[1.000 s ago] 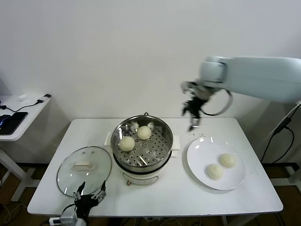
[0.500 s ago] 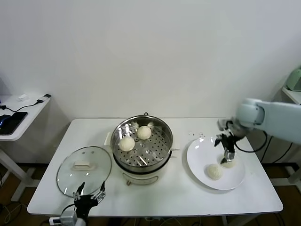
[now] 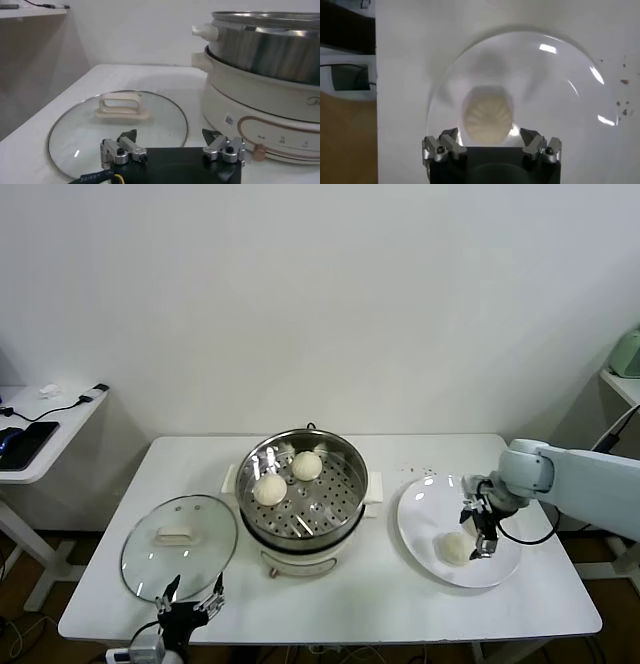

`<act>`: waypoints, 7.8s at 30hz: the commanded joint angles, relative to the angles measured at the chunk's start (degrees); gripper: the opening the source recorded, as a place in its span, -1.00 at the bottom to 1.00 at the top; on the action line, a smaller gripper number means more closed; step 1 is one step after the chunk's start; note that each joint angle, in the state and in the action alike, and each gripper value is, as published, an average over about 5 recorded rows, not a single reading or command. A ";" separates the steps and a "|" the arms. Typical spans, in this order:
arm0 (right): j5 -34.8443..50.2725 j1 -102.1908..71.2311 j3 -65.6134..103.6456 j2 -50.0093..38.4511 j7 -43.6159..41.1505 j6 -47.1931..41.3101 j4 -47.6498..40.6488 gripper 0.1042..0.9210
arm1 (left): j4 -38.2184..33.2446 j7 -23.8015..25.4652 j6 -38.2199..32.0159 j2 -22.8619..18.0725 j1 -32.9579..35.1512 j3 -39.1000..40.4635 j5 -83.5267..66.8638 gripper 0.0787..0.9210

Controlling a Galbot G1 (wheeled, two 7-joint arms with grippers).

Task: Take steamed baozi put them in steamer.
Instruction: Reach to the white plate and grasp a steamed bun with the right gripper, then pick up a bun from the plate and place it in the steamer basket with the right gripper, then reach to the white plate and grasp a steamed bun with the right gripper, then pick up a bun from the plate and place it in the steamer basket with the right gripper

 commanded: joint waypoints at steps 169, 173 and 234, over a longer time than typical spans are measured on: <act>-11.78 -11.14 14.68 4.14 -5.43 11.00 -20.35 0.52 | -2.00 -0.34 -1.39 -1.47 3.36 -0.18 0.73 0.77; -10.61 -8.06 13.56 3.08 -5.57 10.77 -17.17 0.46 | -2.43 -0.34 -1.38 -1.53 3.54 0.01 0.83 0.77; 28.91 16.73 -12.53 39.95 7.07 -3.98 -7.98 0.47 | -3.80 0.03 -0.46 -0.35 2.71 1.43 0.23 0.77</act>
